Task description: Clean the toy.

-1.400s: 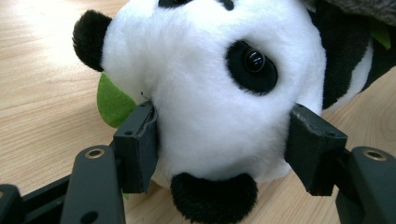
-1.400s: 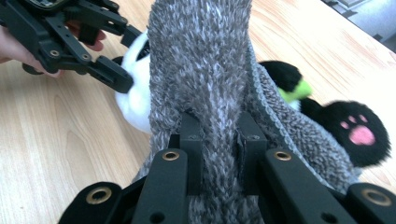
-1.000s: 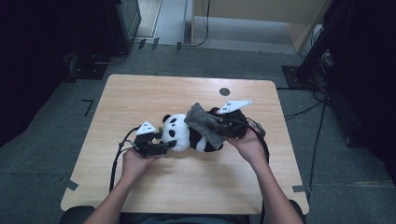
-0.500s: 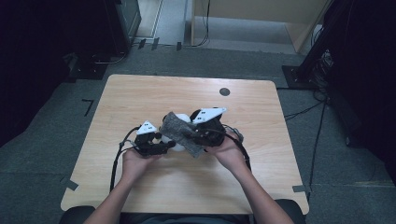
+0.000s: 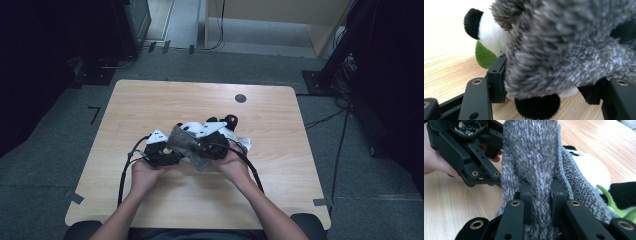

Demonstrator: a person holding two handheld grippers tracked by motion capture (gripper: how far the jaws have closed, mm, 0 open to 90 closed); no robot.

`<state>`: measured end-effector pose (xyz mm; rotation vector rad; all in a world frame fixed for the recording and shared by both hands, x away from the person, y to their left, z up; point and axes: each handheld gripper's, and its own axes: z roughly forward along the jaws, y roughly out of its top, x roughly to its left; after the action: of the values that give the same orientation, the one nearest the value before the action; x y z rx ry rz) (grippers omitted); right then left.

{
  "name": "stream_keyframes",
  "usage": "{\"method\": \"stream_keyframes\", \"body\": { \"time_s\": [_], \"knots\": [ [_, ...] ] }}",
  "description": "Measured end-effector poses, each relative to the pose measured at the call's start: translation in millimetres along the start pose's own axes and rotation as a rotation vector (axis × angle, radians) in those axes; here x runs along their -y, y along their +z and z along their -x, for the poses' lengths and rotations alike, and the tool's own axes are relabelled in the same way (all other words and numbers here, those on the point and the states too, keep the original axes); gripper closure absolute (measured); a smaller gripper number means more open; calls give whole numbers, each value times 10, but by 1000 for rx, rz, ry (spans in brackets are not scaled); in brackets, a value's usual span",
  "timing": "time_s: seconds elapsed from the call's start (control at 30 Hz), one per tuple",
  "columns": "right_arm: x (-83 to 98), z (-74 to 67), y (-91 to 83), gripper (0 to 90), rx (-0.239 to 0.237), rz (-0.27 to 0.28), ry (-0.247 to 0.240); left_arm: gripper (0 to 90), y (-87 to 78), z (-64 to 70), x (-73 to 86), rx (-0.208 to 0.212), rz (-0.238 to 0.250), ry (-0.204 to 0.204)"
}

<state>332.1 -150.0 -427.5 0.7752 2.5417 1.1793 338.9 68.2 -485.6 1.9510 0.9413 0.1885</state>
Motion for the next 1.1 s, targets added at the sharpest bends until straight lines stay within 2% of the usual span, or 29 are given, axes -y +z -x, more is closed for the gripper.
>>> {"method": "stream_keyframes", "body": {
  "time_s": [0.07,0.1,0.2,0.7,0.77,0.8,0.83,0.9,1.0,1.1],
  "knots": [
    [13,-11,-3,781,4,-1,-8,360,-3,-3,-1,1,-6,3],
    [51,-50,-7,781,22,-5,-35,360,-4,-4,-3,0,-8,-4],
    [106,-84,-14,781,38,-5,-64,361,-2,-1,-1,0,-10,-7],
    [368,-129,-134,784,36,-9,-33,355,-6,-24,-1,14,-17,-16],
    [398,-119,-154,790,42,-18,-29,356,-7,-30,-1,15,-15,-23],
    [398,-119,-154,790,42,-18,-29,356,-14,-56,-5,26,-13,-43],
    [454,-98,-188,791,61,-47,-37,356,-18,-79,-6,36,-12,-54],
    [474,-87,-200,792,58,-49,-25,357,-15,-70,-7,35,-12,-47],
    [524,-125,-215,792,89,-80,-59,363,-10,-48,-14,24,-21,-31],
    [574,-137,-223,791,84,-93,-62,369,-15,-48,-19,25,-28,-18]
  ]
}}
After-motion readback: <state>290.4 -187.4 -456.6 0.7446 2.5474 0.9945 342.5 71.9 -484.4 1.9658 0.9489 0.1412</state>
